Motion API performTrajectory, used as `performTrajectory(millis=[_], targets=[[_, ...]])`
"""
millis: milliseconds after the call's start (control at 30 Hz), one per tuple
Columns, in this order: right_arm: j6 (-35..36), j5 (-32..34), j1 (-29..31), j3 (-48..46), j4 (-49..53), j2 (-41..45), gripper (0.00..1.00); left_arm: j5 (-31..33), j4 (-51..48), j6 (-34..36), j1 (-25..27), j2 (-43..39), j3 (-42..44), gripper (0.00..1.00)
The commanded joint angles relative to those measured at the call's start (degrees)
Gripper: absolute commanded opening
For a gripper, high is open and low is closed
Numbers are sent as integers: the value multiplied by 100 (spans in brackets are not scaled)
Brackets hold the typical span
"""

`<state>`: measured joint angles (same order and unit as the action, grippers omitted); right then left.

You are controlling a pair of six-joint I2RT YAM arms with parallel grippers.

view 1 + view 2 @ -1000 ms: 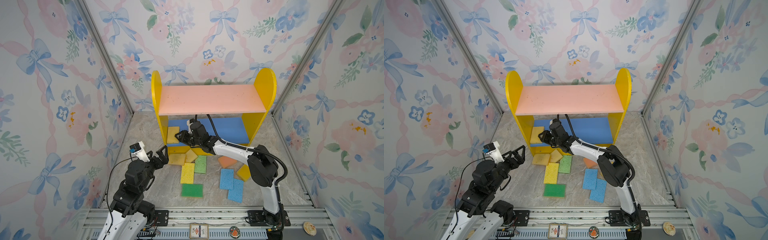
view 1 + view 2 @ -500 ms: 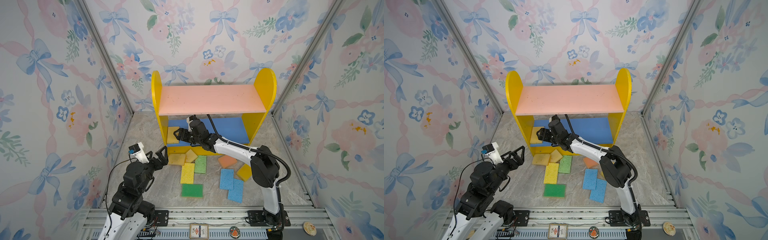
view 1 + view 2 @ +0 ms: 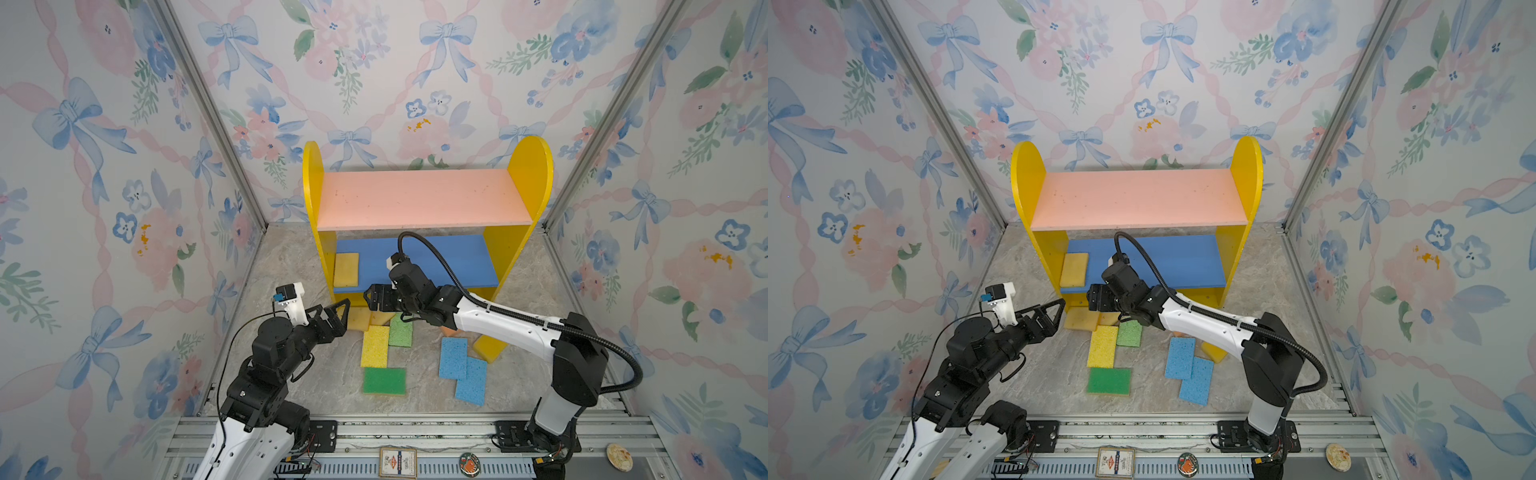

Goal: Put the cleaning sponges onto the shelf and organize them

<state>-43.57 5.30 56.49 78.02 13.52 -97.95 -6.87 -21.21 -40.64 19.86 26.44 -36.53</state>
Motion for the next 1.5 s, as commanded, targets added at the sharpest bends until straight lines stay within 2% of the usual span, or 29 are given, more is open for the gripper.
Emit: performTrajectory(millis=[0,233,367,600,800,933,1100,1267,1433,1467], targets=[[51,378,254,-320,441,566,90,-767,-89,32,9,13,80,98],[193,207,422,-627,843,1172,97,-947,-83,-301,8,-71,309,98],[371,95,408,-795,1087,1577,100,-789,-77,-469,4,-29,446,98],[274,-458,72,-1620,1260,2592,97,-890,-70,-688,6,125,627,98],[401,-615,-248,-1852,2287,3209,97,-873,-74,-689,8,53,843,98],[505,-872,-560,-1929,2831,3335,97,-846,-70,-559,2,220,1035,98],[549,-1093,-611,-2122,3172,3211,97,-973,-72,-604,13,300,1112,98],[409,-1128,-683,-2785,3112,3142,97,-1023,-59,-1120,118,108,1532,98],[-1,-1122,-851,-3599,2718,3329,100,-741,-55,-1421,359,-129,1771,98],[-62,-1128,-912,-3746,2593,3392,98,-658,-42,-1453,455,-131,1761,98]])
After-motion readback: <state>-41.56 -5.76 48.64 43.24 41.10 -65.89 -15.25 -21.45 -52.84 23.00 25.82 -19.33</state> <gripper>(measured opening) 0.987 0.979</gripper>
